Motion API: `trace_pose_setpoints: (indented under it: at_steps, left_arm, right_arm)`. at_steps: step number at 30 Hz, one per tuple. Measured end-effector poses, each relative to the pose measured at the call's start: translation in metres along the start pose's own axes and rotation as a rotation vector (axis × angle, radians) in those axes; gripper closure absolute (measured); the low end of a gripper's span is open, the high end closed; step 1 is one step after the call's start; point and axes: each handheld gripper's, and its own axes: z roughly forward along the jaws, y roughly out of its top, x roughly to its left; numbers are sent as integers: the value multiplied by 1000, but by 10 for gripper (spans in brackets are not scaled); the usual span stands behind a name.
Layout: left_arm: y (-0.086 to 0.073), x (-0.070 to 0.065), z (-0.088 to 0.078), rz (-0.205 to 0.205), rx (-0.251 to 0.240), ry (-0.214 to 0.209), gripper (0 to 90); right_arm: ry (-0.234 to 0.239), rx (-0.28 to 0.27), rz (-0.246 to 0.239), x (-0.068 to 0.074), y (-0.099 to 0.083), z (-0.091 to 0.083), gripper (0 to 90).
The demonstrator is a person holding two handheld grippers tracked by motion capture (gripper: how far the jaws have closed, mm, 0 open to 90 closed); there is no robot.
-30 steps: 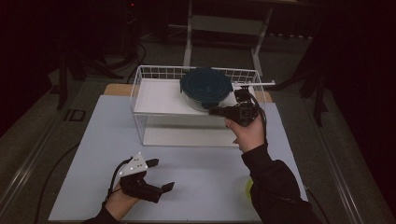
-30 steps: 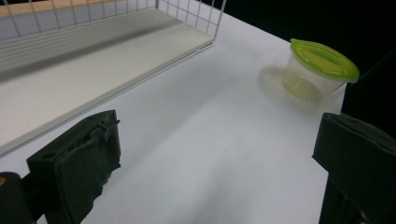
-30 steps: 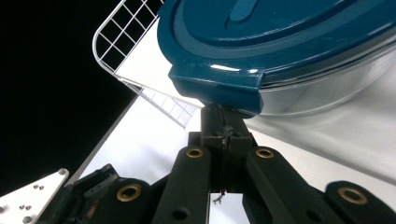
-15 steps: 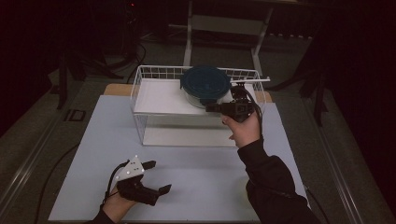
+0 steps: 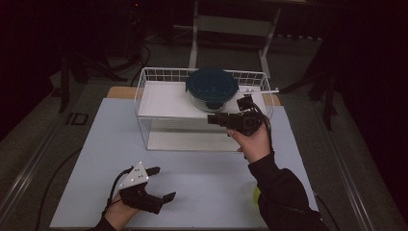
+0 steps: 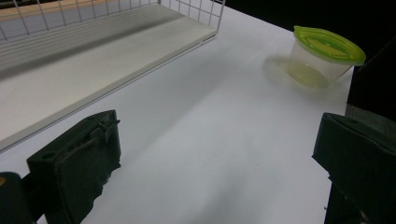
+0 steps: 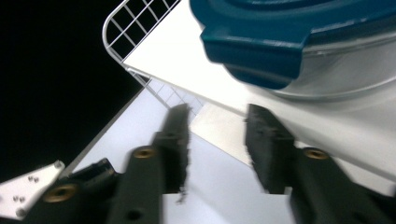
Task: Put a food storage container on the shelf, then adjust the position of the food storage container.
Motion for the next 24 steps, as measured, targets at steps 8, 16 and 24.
trace_pose_setpoints:
  at_steps: [8, 16, 24]
  left_arm:
    - [-3, 0, -4, 3, -2, 1, 2]
    - [-4, 0, -7, -4, -4, 4, 2]
    - [-5, -1, -7, -2, -4, 0, 2]
  right_arm:
    - [56, -58, -88, 1, -17, -13, 175]
    - [98, -82, -196, 0, -42, -31, 181]
    - [65, -57, -242, -6, -70, -47, 142]
